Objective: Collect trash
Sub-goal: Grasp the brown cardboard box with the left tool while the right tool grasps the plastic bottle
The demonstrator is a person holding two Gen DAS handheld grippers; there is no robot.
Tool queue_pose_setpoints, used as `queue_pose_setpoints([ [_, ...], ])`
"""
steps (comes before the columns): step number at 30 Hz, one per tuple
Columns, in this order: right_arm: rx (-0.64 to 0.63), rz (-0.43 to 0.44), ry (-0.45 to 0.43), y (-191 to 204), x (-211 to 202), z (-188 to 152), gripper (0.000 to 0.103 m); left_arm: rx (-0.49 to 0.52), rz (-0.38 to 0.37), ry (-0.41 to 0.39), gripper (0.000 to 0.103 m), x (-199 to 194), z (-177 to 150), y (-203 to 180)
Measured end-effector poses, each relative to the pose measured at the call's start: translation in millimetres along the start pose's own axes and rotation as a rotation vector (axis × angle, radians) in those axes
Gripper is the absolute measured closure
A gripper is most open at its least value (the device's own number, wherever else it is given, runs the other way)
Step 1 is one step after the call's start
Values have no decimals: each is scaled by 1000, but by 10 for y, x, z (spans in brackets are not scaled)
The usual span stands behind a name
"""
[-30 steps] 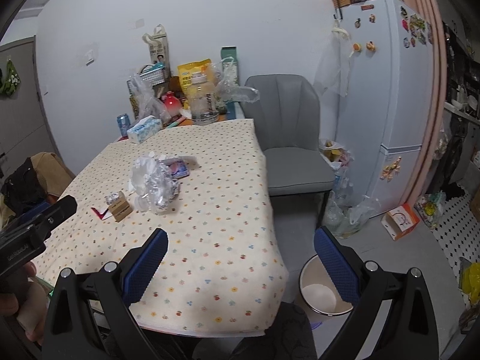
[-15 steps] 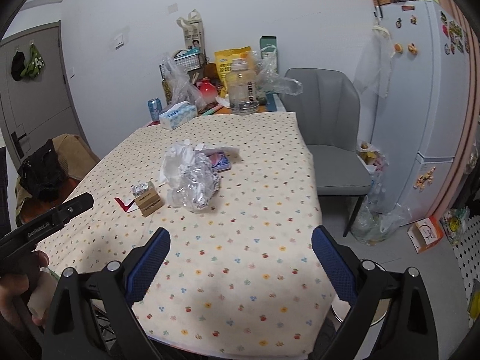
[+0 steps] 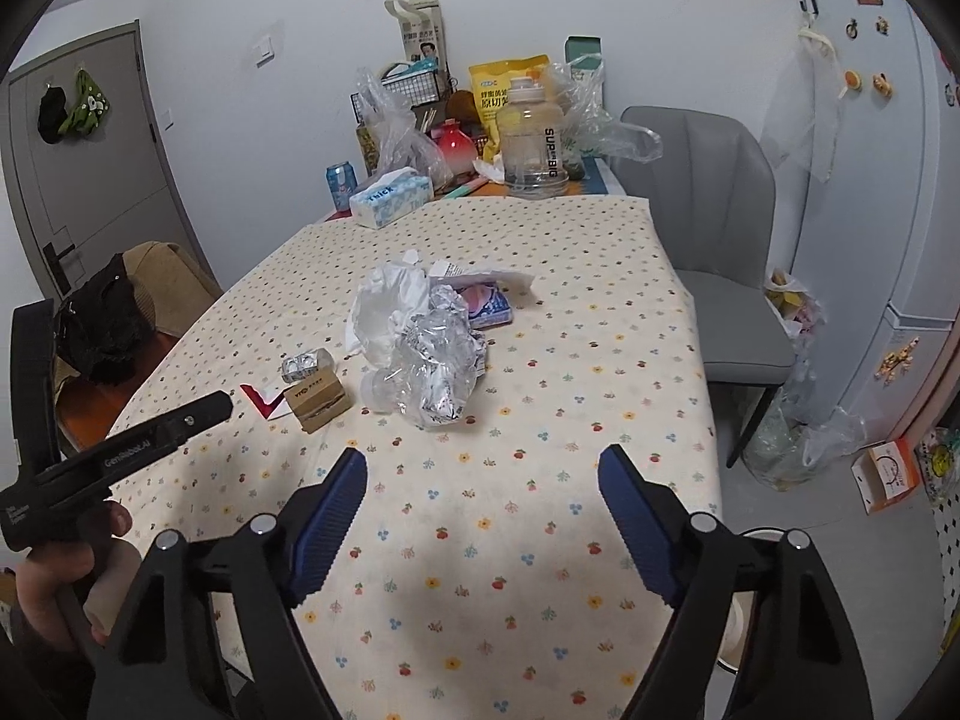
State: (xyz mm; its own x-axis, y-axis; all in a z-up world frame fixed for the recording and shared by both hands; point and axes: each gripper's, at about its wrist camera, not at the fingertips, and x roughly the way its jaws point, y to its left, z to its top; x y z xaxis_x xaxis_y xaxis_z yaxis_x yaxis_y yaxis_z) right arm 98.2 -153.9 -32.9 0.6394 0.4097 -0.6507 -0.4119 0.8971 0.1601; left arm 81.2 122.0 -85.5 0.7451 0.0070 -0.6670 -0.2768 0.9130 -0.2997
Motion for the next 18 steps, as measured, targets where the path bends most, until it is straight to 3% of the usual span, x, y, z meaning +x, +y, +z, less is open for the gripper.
queue_pose_setpoints([
  [18,21,4,88,-216,472,160,26,55,25,122,42,814,181,-229],
])
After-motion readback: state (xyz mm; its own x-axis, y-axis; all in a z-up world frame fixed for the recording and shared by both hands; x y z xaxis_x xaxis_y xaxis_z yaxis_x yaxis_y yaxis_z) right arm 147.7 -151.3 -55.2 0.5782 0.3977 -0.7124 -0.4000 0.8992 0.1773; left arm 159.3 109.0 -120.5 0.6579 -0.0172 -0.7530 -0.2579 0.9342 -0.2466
